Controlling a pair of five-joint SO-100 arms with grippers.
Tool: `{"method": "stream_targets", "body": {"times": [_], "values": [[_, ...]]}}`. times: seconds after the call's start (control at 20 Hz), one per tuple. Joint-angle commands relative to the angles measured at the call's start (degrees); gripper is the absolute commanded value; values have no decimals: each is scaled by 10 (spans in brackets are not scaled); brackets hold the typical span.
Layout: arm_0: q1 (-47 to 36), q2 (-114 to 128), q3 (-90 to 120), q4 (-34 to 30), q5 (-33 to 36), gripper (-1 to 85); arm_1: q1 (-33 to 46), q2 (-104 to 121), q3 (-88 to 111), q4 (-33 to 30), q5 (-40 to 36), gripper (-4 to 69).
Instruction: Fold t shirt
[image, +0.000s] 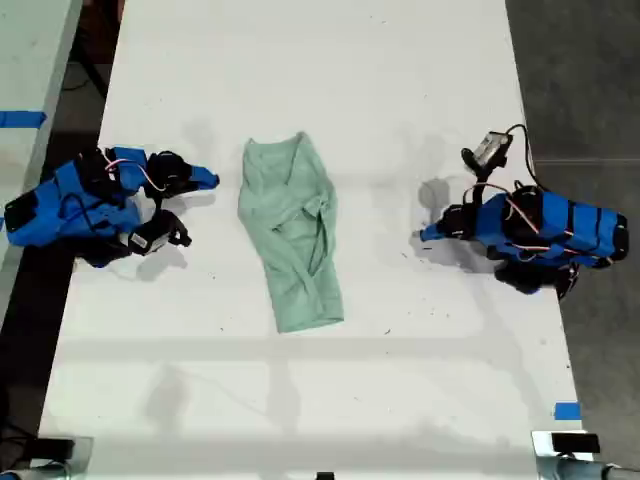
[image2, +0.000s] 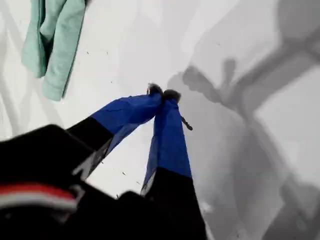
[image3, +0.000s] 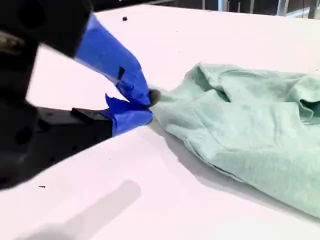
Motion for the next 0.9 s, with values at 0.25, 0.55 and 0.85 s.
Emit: {"method": "stream_targets", "body": {"times": [0.25, 0.55, 0.85], "values": [[2, 4, 19, 2, 35, 157, -8, 7, 36, 2, 8, -6], [21, -6, -21, 16, 28, 188, 4, -14, -24, -4, -97, 21], [236, -438, -342, 8, -130, 184, -126, -592, -478, 20, -14, 208]]}}
